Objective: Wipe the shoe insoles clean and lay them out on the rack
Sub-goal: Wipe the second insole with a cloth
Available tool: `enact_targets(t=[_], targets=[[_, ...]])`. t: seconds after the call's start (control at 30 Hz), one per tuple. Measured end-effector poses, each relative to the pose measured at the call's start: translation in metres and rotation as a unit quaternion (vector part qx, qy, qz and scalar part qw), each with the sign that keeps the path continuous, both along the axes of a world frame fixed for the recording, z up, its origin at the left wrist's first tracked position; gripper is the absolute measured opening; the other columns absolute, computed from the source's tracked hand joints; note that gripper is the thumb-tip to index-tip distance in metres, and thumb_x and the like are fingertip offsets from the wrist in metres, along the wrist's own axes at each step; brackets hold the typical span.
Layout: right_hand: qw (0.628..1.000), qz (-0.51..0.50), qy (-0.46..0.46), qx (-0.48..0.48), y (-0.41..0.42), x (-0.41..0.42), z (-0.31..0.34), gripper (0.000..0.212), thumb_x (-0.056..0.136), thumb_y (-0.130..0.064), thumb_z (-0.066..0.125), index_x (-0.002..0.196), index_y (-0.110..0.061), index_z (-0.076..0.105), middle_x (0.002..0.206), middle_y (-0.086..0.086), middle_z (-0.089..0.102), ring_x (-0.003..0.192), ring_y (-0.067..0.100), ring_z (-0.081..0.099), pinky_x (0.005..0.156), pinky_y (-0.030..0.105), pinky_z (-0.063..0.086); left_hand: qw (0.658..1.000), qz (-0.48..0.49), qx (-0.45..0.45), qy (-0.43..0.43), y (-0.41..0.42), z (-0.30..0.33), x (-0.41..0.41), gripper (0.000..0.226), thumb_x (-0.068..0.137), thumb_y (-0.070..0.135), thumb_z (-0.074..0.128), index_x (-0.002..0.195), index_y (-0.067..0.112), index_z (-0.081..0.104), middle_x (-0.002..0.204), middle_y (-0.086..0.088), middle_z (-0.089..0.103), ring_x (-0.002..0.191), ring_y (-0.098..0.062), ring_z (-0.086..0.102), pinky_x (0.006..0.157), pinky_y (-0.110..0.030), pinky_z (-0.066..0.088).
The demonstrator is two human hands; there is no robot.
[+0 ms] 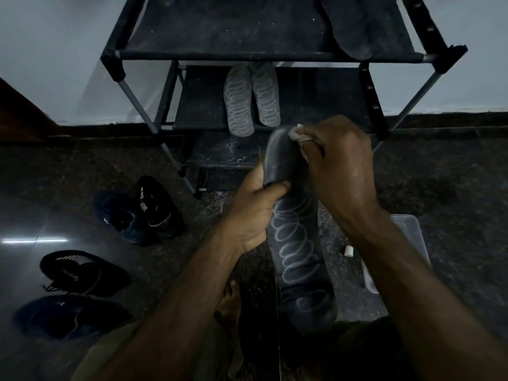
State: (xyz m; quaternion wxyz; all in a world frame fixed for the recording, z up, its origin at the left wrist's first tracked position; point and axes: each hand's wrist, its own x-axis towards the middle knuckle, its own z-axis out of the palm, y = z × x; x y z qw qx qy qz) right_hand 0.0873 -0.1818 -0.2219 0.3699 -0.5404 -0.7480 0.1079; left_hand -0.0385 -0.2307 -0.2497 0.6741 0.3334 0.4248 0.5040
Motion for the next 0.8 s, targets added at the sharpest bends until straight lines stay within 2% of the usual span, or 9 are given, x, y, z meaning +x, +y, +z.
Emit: enact_targets(t=[0.07, 0.17, 0.23, 0.33, 0.43, 0.53, 0.67, 0.73, 0.8], targets=[[1.000, 0.019, -0.010, -0.003, -0.004, -0.007, 0.002, 0.020, 0.095, -0.015, 0.057, 0.103, -0.006, 0.072, 0.098, 0.012, 0.065, 0.087, 0.021, 0.061, 0.074, 0.031, 0.052, 1.000, -0.003, 0.001, -0.004, 0.000, 0.000, 0.000, 0.046, 0.094, -0.013, 0.040, 0.131, 0.013, 0.051, 0.106, -0.008, 0.069, 0.096, -0.021, 0.067, 0.081, -0.033, 0.057], [0.997, 0.061, 0.018, -0.047, -0.013, -0.018, 0.004, 0.021, 0.094, -0.014, 0.055, 0.098, 0.000, 0.071, 0.095, 0.011, 0.061, 0.082, 0.015, 0.054, 0.072, 0.009, 0.042, 1.000, -0.010, 0.004, -0.013, 0.001, 0.000, -0.004, 0.053, 0.093, -0.014, 0.041, 0.140, 0.011, 0.045, 0.102, -0.008, 0.070, 0.094, -0.023, 0.067, 0.076, -0.033, 0.057], [0.995, 0.061, 0.040, -0.066, -0.014, -0.017, 0.007, 0.024, 0.094, -0.017, 0.054, 0.099, 0.000, 0.071, 0.096, 0.011, 0.060, 0.081, 0.013, 0.052, 0.071, 0.006, 0.039, 1.000, -0.009, 0.007, -0.007, 0.001, 0.001, -0.005, 0.053, 0.093, -0.014, 0.040, 0.138, 0.013, 0.046, 0.100, -0.006, 0.071, 0.092, -0.021, 0.068, 0.075, -0.031, 0.057], [1.000, 0.006, -0.020, -0.005, -0.006, -0.006, 0.004, 0.021, 0.092, -0.013, 0.057, 0.105, -0.007, 0.073, 0.099, 0.012, 0.063, 0.087, 0.020, 0.061, 0.074, 0.021, 0.048, 1.000, -0.012, 0.002, 0.011, 0.000, -0.002, -0.004, 0.053, 0.095, -0.013, 0.040, 0.140, 0.014, 0.045, 0.114, -0.007, 0.068, 0.103, -0.021, 0.067, 0.083, -0.032, 0.056], [1.000, -0.018, -0.025, -0.001, -0.002, -0.002, 0.002, 0.018, 0.092, -0.007, 0.060, 0.104, -0.006, 0.074, 0.097, 0.013, 0.064, 0.084, 0.020, 0.059, 0.072, 0.021, 0.046, 0.999, -0.023, -0.002, 0.021, 0.000, -0.004, -0.001, 0.057, 0.093, -0.011, 0.042, 0.145, 0.012, 0.040, 0.126, -0.012, 0.063, 0.114, -0.026, 0.062, 0.092, -0.036, 0.053], [0.999, 0.026, 0.023, -0.029, -0.010, -0.016, 0.004, 0.018, 0.089, -0.002, 0.056, 0.095, -0.002, 0.073, 0.092, 0.016, 0.062, 0.081, 0.016, 0.051, 0.070, 0.011, 0.034, 0.999, -0.031, 0.009, 0.025, 0.000, -0.003, -0.002, 0.057, 0.094, -0.013, 0.041, 0.143, 0.017, 0.042, 0.120, -0.009, 0.066, 0.110, -0.025, 0.064, 0.089, -0.037, 0.055], [0.997, 0.071, -0.006, -0.004, -0.015, -0.022, 0.004, 0.018, 0.085, 0.004, 0.057, 0.089, 0.001, 0.074, 0.087, 0.020, 0.062, 0.079, 0.031, 0.057, 0.068, 0.037, 0.046, 0.999, -0.024, 0.019, 0.038, 0.000, 0.000, -0.005, 0.057, 0.095, -0.015, 0.038, 0.141, 0.018, 0.044, 0.115, -0.005, 0.069, 0.105, -0.019, 0.067, 0.083, -0.030, 0.056], [0.999, 0.044, -0.015, 0.010, -0.008, -0.011, 0.004, 0.018, 0.086, 0.001, 0.058, 0.094, 0.000, 0.074, 0.089, 0.020, 0.062, 0.081, 0.032, 0.059, 0.069, 0.042, 0.051, 0.998, -0.031, 0.020, 0.044, 0.000, 0.000, -0.005, 0.056, 0.094, -0.016, 0.038, 0.133, 0.023, 0.048, 0.108, 0.001, 0.071, 0.101, -0.015, 0.067, 0.082, -0.028, 0.055], [0.999, 0.012, -0.026, 0.018, -0.003, -0.002, 0.004, 0.021, 0.089, -0.008, 0.057, 0.100, -0.003, 0.074, 0.094, 0.017, 0.061, 0.083, 0.028, 0.060, 0.069, 0.041, 0.054, 0.998, -0.031, 0.018, 0.055, 0.000, -0.001, -0.004, 0.058, 0.094, -0.016, 0.038, 0.132, 0.027, 0.046, 0.116, 0.002, 0.067, 0.108, -0.014, 0.065, 0.087, -0.028, 0.054]])
